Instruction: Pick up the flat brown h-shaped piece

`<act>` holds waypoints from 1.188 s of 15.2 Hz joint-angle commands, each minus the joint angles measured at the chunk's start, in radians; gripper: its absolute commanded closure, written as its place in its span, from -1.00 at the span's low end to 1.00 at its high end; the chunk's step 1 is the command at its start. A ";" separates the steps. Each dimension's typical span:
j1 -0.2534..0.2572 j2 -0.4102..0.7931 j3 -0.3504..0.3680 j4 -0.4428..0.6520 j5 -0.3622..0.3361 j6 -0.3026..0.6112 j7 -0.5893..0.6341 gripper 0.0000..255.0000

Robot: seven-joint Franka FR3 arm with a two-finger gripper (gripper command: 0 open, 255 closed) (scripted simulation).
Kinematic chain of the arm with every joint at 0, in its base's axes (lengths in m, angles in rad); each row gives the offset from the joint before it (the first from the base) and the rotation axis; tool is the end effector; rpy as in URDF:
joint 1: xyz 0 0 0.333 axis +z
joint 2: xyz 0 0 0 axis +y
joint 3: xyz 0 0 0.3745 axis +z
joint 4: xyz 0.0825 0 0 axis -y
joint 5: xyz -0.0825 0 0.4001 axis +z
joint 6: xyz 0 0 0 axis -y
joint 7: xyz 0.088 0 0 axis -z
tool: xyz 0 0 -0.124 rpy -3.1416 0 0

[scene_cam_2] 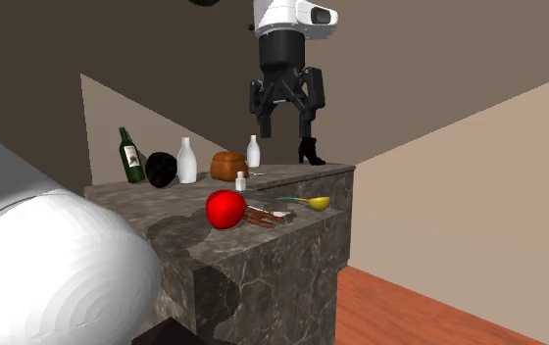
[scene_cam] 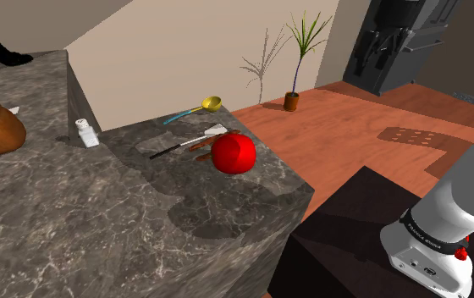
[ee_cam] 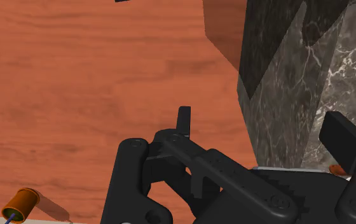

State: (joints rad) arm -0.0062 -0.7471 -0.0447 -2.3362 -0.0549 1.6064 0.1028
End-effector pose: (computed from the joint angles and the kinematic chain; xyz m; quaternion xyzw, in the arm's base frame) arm 0.2970 -0.0268 0.6162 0.9974 -0.0702 0.0088 0.0120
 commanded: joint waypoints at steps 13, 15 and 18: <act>0.071 0.303 0.135 0.014 0.088 0.285 0.151 -1.00; 0.081 0.365 0.157 0.034 0.094 0.327 0.175 -1.00; 0.095 0.461 0.187 0.073 0.098 0.384 0.211 -1.00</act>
State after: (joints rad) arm 0.0817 -0.3217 0.1281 -2.2749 0.0409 1.9656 0.2962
